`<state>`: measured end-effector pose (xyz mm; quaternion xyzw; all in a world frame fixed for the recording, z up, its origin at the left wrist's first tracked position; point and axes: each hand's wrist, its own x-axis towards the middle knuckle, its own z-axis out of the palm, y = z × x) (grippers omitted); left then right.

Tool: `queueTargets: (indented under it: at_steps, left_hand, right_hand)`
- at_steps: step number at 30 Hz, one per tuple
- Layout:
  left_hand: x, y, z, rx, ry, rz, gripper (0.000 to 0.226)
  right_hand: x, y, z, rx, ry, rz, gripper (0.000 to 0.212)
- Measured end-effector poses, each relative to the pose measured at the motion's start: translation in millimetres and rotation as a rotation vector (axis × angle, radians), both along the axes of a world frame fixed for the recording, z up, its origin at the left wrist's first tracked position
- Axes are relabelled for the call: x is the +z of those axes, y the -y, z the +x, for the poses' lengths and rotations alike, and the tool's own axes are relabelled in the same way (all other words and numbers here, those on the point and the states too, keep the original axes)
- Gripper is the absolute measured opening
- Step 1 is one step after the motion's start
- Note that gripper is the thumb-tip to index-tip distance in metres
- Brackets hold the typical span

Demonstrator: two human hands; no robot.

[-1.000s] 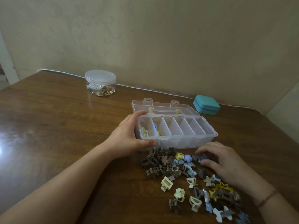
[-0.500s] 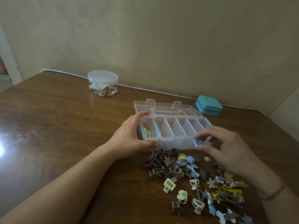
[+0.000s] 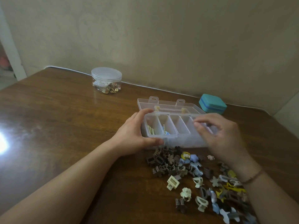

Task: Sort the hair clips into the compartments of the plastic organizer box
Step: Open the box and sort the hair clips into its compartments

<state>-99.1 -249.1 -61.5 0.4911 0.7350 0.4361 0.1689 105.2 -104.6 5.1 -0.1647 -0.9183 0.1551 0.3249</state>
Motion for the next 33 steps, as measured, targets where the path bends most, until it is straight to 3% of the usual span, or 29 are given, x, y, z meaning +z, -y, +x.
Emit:
queueTargets:
  at_steps: [3, 8, 10, 18, 24, 29, 33]
  left_hand:
    - [0.1, -0.6, 0.5, 0.006, -0.003, 0.002, 0.100]
    - [0.8, 0.1, 1.8, 0.003, 0.002, 0.004, 0.101]
    - [1.2, 0.8, 1.9, 0.001, 0.008, -0.002, 0.104]
    - [2.7, 1.4, 2.3, -0.003, 0.001, -0.003, 0.100]
    - [2.4, 0.6, 2.4, -0.002, 0.002, -0.002, 0.100]
    - [1.6, 0.7, 1.9, -0.025, 0.024, 0.016, 0.100]
    - [1.7, 2.9, 2.3, -0.022, 0.025, 0.017, 0.102]
  right_hand:
    - [-3.4, -10.1, 35.3, -0.109, 0.027, 0.033, 0.013]
    - [-26.9, -26.3, 59.0, -0.245, 0.531, -0.007, 0.020]
    - [-31.9, -28.0, 59.2, -0.250, 0.592, -0.023, 0.021]
    - [-17.1, -15.0, 46.5, -0.161, 0.503, -0.063, 0.035]
    - [26.1, 24.4, -14.0, 0.073, 0.121, -0.192, 0.019]
    - [8.5, 41.6, -72.3, 0.170, 0.218, -0.240, 0.014]
    - [4.8, 32.2, -67.3, 0.219, 0.256, -0.263, 0.013]
